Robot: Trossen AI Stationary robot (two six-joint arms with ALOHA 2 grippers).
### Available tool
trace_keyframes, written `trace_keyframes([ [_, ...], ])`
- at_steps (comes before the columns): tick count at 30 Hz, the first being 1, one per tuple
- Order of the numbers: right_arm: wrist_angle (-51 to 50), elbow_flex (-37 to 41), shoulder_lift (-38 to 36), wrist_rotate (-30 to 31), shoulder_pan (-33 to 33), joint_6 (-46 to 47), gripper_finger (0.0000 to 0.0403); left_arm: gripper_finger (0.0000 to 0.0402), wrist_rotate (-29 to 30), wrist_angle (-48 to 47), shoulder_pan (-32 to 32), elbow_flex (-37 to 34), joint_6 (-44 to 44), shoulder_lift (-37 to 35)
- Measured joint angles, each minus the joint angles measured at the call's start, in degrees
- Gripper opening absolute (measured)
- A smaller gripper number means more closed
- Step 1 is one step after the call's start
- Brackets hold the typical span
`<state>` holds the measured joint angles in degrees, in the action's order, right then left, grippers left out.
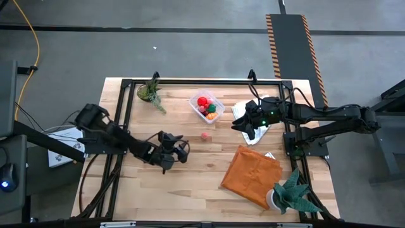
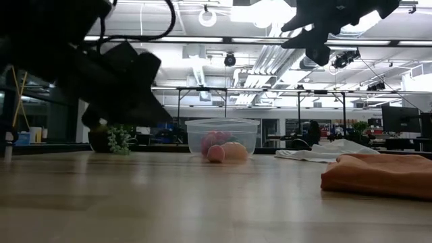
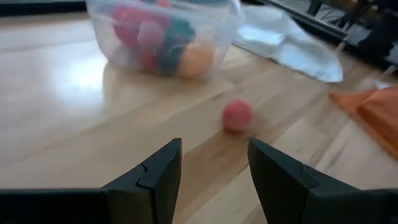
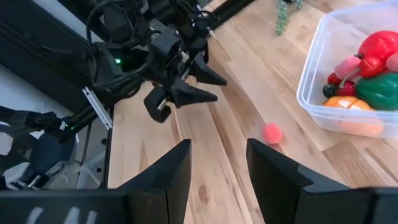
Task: Pick and placing Produce into tupperware
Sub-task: Put the pink peach into the transparent bin
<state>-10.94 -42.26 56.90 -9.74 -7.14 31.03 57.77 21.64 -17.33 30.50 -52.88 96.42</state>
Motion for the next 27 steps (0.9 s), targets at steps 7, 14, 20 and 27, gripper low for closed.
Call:
trace_keyframes([
  [7,-0.62,0.02,0.00,-0.02,0.00,0.01,0.0144,0.0172,-6.00,9.98,3.20,0.00,3.84,7.11],
  [14,-0.90,0.01,0.02,-0.02,0.00,-0.01,0.0144,0.0172,-9.81,13.44,7.72,2.09,14.29,7.79],
  [20,-1.15,0.00,0.02,-0.04,0.00,-0.66,0.0144,0.0172,-20.66,13.69,11.92,4.48,20.21,8.51],
  [27,-1.70,0.01,0.02,-0.19,0.04,-1.42,0.0144,0.0172,-23.95,13.57,13.39,5.80,26.50,9.67],
])
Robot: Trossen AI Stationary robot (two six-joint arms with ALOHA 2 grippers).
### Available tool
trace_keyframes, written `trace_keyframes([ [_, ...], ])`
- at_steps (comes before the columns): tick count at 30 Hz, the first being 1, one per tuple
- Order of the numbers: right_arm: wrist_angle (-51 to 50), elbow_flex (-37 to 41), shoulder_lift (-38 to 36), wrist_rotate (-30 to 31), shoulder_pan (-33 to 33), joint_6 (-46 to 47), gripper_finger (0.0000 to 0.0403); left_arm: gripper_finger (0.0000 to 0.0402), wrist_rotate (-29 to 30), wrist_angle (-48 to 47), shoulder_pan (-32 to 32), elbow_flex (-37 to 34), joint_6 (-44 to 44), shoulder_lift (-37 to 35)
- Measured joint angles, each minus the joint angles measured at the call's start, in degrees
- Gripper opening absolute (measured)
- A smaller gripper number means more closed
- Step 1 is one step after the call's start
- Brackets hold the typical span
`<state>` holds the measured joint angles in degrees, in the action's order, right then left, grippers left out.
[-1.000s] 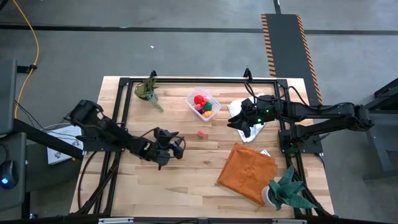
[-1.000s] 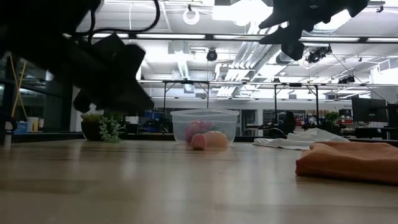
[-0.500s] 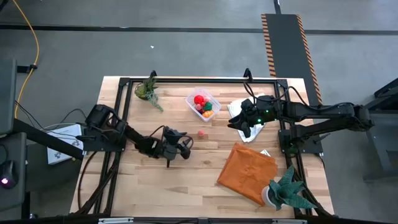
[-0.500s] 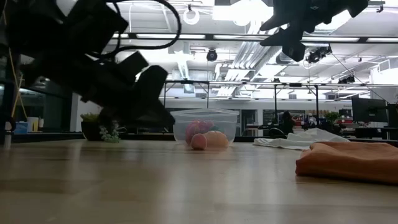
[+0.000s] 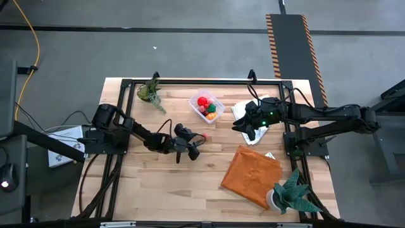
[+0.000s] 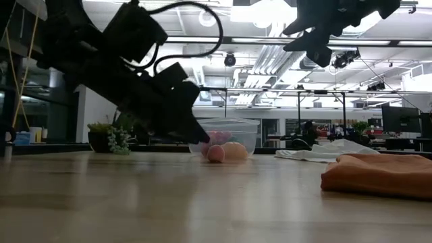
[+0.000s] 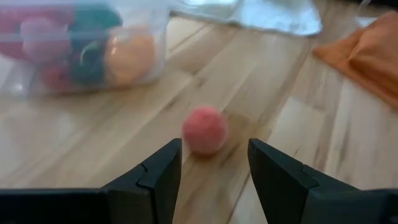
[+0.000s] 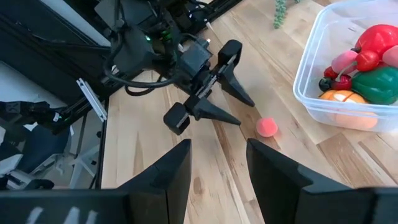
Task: Pick and placing Produce into tupperware
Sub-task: Put the pink peach into the transparent bin
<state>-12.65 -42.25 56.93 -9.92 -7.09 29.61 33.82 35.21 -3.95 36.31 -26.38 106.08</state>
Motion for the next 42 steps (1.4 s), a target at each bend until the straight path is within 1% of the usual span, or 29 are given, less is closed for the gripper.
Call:
trace_keyframes([
  [6,-0.46,0.00,0.00,-0.19,0.00,-0.12,0.0144,0.0172,1.48,0.14,0.24,1.60,0.81,2.18],
  [11,-0.80,0.01,0.00,-0.27,0.00,-0.20,0.0144,0.0173,1.57,0.13,0.24,2.38,1.14,2.61],
  [13,-0.89,0.01,0.00,-0.29,0.00,-0.28,0.0144,0.0179,1.55,0.13,0.24,2.26,1.13,2.71],
  [16,-0.89,0.00,0.00,-0.32,0.00,-0.30,0.0144,0.0209,1.36,0.89,0.24,2.28,1.11,2.78],
  [22,-0.89,0.01,0.00,-0.42,0.00,-0.11,0.0144,0.0296,1.60,0.78,0.42,2.31,0.87,2.78],
  [24,-0.89,0.00,0.00,-0.41,0.00,-0.11,0.0144,0.0316,1.55,1.01,0.68,2.33,0.65,3.23],
  [26,-0.89,0.01,0.00,-0.40,0.00,-0.11,0.0144,0.0328,1.42,0.55,1.06,2.27,0.61,3.86],
  [33,-0.94,0.01,0.00,-0.39,0.00,0.11,0.0144,0.0335,1.13,2.52,2.17,2.33,0.58,6.33],
  [38,-0.91,0.01,0.00,-0.38,0.00,0.11,0.0144,0.0335,0.82,2.96,2.52,2.33,0.46,6.40],
  [42,-0.93,0.00,0.00,-0.34,0.00,0.04,0.0144,0.0335,-0.61,3.80,2.93,2.33,1.22,6.40],
])
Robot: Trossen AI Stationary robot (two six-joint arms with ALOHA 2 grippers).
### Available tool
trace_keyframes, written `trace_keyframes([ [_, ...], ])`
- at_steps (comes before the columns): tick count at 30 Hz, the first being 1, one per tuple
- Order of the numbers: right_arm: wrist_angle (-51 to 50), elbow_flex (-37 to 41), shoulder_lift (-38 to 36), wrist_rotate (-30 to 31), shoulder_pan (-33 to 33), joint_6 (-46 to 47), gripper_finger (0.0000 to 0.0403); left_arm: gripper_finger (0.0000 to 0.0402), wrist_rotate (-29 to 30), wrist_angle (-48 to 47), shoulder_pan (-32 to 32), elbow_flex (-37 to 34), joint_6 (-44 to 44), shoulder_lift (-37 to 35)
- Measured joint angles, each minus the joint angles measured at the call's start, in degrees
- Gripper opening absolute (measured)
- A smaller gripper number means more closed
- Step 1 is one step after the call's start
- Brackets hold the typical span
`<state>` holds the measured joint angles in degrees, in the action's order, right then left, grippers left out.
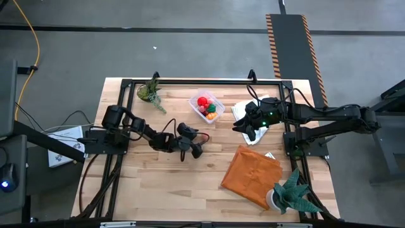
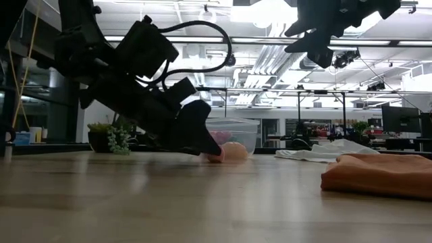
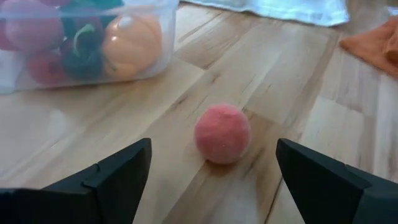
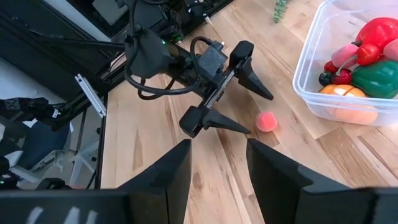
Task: Pick and placing Produce into tupperware
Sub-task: Put the pink peach into the transparent bin
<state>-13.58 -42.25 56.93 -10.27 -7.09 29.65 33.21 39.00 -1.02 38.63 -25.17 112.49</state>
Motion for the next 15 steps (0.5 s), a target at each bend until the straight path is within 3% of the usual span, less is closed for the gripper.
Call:
trace_keyframes([
  [15,0.02,0.01,0.00,0.07,0.00,0.07,0.0144,0.0335,-7.51,2.33,3.56,3.35,5.25,2.78],
])
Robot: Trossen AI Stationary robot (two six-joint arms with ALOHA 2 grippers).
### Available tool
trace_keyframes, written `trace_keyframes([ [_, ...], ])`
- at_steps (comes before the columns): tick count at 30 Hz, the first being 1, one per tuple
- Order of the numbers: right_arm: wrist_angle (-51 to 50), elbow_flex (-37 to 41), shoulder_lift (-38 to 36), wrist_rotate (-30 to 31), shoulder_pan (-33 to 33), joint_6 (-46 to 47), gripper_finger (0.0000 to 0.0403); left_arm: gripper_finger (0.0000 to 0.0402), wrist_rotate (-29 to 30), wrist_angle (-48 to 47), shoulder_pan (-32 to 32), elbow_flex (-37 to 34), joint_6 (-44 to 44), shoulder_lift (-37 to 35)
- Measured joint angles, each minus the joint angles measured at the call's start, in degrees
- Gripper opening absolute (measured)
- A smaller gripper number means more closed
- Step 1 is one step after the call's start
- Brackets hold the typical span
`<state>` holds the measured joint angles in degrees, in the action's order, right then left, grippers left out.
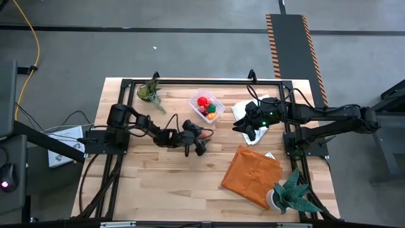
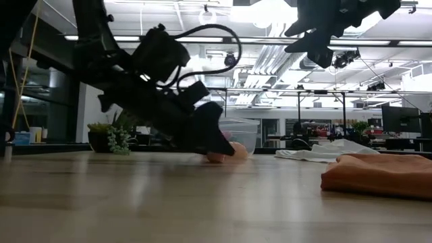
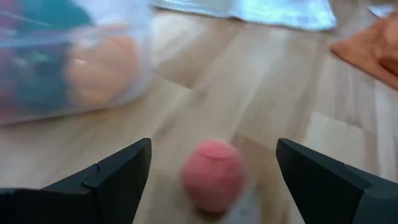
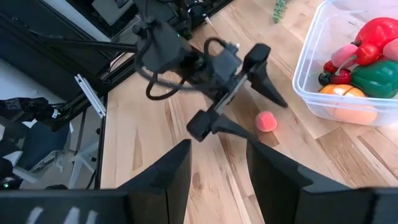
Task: Pick and placing Produce into tupperware
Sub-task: Put the pink peach into the transparent bin
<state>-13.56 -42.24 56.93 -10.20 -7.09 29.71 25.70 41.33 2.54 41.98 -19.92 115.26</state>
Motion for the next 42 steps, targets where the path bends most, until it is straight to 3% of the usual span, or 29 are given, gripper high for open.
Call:
trace_keyframes([
  [7,-0.44,0.00,0.00,-0.02,0.00,0.90,0.0144,0.0335,-2.00,-4.79,0.05,4.38,1.65,2.14],
  [20,-0.69,-0.01,0.00,-0.02,0.00,0.87,0.0144,0.0334,-0.43,-6.06,0.03,4.58,0.19,2.12],
  [33,-0.81,-0.01,0.00,-0.02,0.00,0.87,0.0144,0.0249,0.93,-7.28,0.09,4.54,0.00,2.05],
  [42,-0.81,-0.01,0.00,-0.02,0.00,0.90,0.0144,0.0234,0.71,-8.66,0.07,4.56,-0.25,1.98],
])
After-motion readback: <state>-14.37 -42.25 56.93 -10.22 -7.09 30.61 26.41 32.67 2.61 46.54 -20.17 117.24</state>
